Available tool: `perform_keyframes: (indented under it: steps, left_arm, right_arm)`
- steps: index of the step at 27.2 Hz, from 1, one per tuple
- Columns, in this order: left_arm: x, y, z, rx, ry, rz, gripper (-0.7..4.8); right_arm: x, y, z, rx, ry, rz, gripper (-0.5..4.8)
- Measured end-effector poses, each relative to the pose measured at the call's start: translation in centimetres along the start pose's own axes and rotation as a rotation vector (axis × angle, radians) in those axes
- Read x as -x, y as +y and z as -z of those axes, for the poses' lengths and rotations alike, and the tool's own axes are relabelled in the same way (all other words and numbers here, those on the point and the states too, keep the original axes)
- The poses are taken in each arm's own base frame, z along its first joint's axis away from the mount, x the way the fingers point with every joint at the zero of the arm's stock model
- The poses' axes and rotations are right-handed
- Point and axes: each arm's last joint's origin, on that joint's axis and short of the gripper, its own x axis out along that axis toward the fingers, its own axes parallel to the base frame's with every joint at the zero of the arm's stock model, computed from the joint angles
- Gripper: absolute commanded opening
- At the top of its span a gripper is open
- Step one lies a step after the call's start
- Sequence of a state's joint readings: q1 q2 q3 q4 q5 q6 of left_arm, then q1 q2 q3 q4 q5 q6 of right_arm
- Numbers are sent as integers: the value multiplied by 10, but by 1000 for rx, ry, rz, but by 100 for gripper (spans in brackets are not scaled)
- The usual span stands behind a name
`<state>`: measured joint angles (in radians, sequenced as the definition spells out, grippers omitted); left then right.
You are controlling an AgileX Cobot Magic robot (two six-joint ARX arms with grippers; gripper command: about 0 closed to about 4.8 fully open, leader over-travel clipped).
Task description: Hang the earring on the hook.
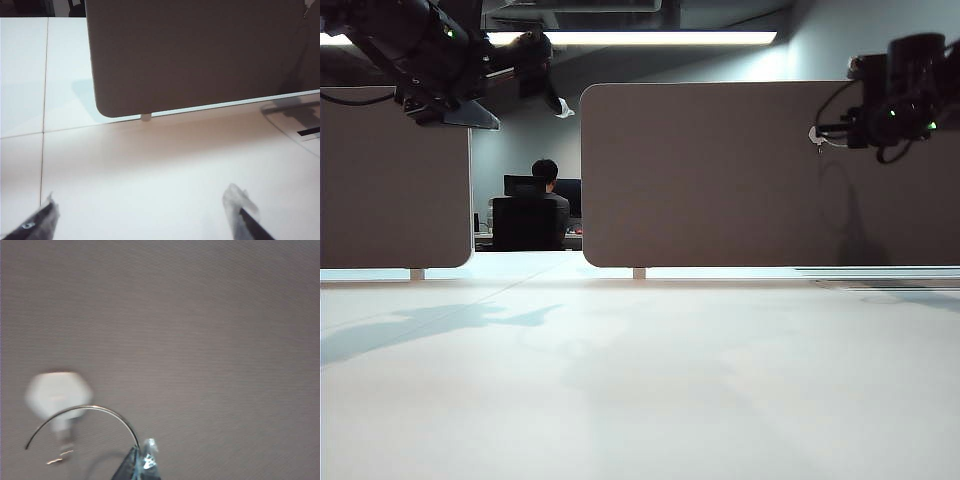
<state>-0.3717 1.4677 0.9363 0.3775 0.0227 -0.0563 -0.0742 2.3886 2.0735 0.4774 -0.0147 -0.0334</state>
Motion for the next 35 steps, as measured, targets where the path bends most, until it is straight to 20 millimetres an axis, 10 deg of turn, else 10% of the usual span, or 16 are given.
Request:
perform_keyframes:
  steps: [27, 32, 35]
  left_arm:
    - [-11, 1, 11, -41, 14, -1, 479]
    - [-11, 1, 11, -41, 14, -1, 479]
    - [-11, 1, 11, -41, 15, -1, 479]
  right_arm:
    - [-27, 21, 47, 87, 71, -129, 3]
    - [-27, 21, 47, 88, 71, -129, 258]
    - [-27, 21, 45, 87, 77, -135, 288]
